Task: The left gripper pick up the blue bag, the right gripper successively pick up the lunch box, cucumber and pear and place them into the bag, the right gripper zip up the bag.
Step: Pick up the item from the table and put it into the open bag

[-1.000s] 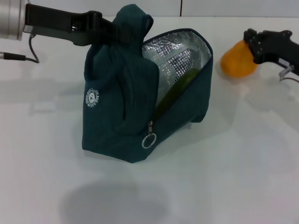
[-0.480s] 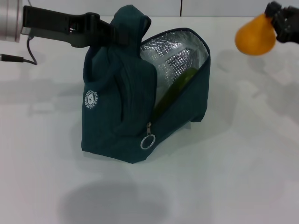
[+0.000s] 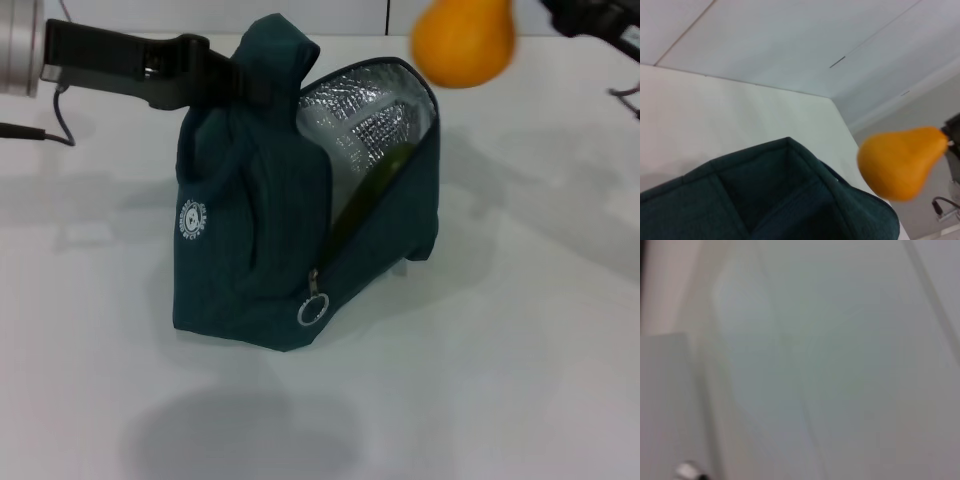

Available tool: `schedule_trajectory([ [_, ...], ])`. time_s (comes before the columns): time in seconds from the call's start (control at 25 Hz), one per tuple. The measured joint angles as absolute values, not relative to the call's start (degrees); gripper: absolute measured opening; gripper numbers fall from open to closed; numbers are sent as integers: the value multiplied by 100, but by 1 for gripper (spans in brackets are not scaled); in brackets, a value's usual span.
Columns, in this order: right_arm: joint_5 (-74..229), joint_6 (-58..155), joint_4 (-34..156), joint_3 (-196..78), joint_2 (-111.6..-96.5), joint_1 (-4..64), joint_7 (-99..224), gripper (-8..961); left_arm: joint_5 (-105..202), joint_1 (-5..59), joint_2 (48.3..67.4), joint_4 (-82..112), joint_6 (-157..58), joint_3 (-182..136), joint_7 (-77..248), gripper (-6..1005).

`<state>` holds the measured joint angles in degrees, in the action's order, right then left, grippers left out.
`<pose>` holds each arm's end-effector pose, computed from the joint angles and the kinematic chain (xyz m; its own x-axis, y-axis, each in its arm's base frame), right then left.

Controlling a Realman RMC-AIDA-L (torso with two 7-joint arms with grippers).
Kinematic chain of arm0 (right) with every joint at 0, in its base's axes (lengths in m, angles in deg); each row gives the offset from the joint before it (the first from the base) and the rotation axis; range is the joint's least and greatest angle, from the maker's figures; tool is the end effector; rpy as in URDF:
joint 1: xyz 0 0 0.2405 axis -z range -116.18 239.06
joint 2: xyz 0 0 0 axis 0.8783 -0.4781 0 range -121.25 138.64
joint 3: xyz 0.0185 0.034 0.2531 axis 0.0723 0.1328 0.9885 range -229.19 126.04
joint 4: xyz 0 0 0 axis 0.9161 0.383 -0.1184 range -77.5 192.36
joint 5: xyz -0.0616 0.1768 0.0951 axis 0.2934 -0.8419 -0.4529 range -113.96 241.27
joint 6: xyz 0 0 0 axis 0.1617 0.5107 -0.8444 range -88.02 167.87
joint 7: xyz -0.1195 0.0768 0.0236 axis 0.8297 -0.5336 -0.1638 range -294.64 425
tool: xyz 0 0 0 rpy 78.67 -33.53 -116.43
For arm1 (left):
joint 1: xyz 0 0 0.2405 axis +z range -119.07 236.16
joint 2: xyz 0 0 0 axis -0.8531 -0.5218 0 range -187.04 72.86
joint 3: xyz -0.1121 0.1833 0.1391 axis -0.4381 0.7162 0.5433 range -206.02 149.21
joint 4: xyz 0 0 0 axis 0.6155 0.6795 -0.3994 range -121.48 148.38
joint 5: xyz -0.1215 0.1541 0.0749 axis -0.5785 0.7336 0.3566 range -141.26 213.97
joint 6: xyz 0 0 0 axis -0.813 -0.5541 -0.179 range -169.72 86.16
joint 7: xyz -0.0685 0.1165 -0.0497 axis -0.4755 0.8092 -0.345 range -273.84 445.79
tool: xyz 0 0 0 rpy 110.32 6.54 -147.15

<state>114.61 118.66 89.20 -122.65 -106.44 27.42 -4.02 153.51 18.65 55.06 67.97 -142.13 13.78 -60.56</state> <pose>0.1691 0.3864 0.0307 0.4464 -0.0270 -0.8944 -0.4525 -0.8691 -0.1996 -0.1865 0.3761 0.0827 0.3613 0.8693 0.3372 0.8786 -0.4385 0.1890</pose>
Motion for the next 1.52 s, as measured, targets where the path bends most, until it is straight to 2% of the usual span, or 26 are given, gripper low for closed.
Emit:
schedule_trajectory([
  [0.2, 11455, 11878, 8852, -12852, -10688, 2435, -565, 22, 15352, 1882, 5437, 6620, -14233, 1378, -6010, 41],
  [0.64, 11379, 11618, 8576, -13955, -10749, 1876, -632, 22, 15352, 1884, 5426, 6590, -14233, 1385, -5928, 40],
  [1.24, 11320, 11632, 8555, -14250, -10749, 2246, -862, 23, 15229, 1935, 5393, 6592, -14215, 1378, -5922, 40],
  [1.52, 11086, 11707, 8511, -14199, -10734, 2370, -1094, 169, 15224, 1940, 5402, 6592, -14219, 1378, -5921, 41],
])
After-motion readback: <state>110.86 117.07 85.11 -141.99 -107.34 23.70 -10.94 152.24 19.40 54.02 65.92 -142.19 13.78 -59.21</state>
